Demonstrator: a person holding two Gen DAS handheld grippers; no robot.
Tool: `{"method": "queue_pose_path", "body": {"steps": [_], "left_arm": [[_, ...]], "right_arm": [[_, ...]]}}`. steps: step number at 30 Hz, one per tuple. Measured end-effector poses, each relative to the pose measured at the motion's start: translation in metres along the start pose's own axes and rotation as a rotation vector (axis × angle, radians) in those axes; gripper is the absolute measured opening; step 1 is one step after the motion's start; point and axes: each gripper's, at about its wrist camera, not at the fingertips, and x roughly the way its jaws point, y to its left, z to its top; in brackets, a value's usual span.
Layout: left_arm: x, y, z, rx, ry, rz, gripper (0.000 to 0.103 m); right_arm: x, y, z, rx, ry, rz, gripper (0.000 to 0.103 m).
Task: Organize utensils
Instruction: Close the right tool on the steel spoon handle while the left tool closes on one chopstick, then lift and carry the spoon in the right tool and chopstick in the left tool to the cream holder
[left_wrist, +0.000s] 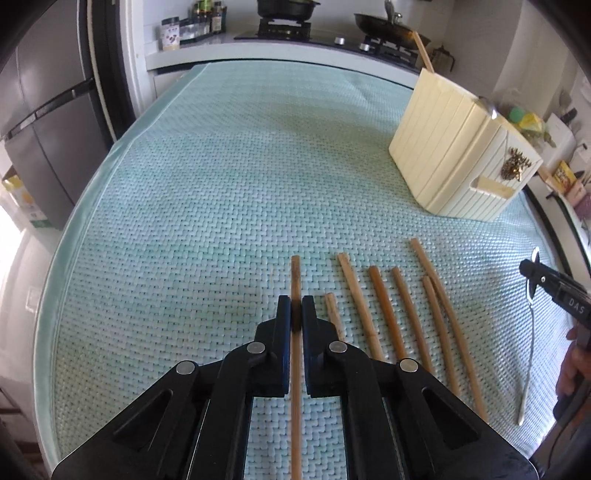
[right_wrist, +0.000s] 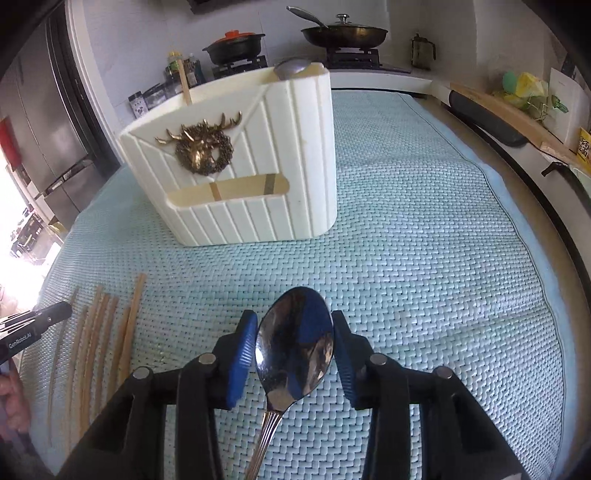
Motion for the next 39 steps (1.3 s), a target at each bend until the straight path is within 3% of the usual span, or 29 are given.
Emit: {"method": "queue_pose_path", "body": {"steps": [18, 39], "left_arm": [[-0.138, -0.027, 0.024, 0.033, -0.257, -0.167, 0.004], [-0.162, -0.059, 0.048, 0.068, -0.32, -0.266, 0.003]], "right_arm": [[-0.129, 0.005, -0.009, -0.079, -0.258, 0.15, 0.04], [-0.158, -0.001, 0.004, -0.085, -0.338, 0.135, 0.04]]}}
